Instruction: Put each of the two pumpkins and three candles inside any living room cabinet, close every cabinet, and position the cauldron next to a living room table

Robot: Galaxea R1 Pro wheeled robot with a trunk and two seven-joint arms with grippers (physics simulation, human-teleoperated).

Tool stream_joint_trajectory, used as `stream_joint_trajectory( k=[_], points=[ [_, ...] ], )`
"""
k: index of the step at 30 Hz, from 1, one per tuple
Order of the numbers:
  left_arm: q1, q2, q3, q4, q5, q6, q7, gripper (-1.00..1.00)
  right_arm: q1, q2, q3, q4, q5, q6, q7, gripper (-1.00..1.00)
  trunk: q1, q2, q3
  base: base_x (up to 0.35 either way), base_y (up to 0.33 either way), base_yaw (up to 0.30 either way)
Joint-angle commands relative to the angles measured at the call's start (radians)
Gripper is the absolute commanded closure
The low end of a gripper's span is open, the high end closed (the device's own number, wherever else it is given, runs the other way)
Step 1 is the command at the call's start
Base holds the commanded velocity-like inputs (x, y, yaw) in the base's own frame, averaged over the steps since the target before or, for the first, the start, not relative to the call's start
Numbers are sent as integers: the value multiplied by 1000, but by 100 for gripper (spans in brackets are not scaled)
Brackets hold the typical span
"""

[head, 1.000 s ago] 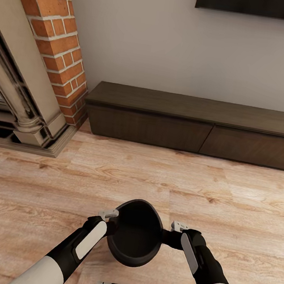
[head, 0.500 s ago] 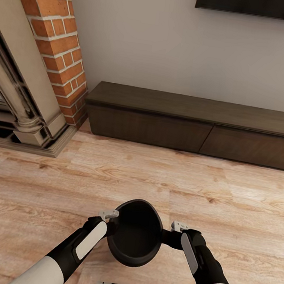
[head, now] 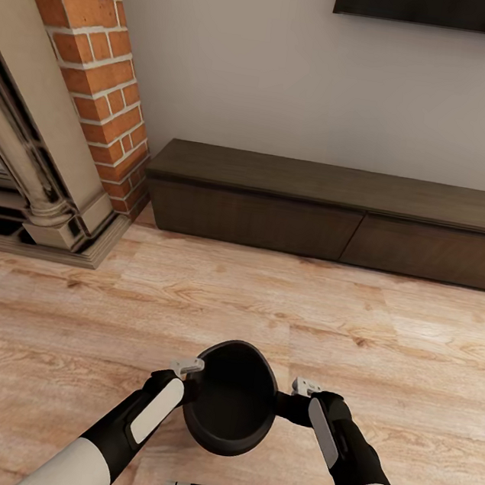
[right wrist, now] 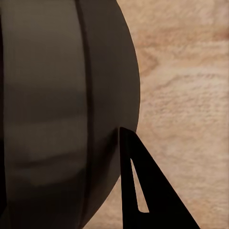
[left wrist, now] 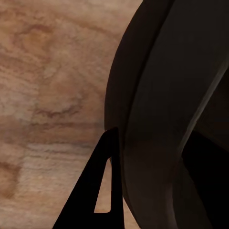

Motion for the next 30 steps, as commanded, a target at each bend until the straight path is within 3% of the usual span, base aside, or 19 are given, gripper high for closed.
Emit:
stream_joint_trajectory(
  k=[1,19,30],
  points=[
    [-1,1,-2,-1,1,6,11,100,-1,0,-1,-2,-11,4,3,100,0,0,-1,0,0,0],
    [-1,2,-1,-4,5,6,11,100,-1,0,0,-2,-11,4,3,100,0,0,-1,0,0,0],
    [-1,2,-1,-6,5,5,10,100,-1,0,0,-2,-11,4,3,100,-5,2,42,0,0,0]
  ],
)
